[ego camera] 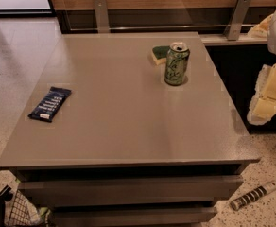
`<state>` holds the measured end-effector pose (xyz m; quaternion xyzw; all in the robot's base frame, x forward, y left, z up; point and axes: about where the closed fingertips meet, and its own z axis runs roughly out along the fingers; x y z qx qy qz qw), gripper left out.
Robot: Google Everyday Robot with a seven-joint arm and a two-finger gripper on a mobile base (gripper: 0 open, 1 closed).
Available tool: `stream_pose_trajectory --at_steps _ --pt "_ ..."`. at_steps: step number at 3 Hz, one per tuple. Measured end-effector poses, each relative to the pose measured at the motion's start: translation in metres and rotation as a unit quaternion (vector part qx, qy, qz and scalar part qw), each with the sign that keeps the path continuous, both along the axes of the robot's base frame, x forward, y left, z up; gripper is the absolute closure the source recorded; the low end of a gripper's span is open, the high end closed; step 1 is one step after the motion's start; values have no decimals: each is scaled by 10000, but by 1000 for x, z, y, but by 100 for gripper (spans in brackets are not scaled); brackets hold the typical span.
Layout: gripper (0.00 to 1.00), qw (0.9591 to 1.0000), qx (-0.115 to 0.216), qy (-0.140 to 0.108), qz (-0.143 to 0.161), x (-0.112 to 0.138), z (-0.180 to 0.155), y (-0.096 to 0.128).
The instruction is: Move sponge near rxbar blueberry
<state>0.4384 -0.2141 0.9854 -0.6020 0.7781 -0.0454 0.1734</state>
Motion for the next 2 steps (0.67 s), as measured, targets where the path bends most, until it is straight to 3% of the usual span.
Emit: stream_pose_trajectory --at_steps 1,2 --pt "0 10000 4 -11 -2 0 1 0" --pt "0 9994 217 -267 -3 24 6 -9"
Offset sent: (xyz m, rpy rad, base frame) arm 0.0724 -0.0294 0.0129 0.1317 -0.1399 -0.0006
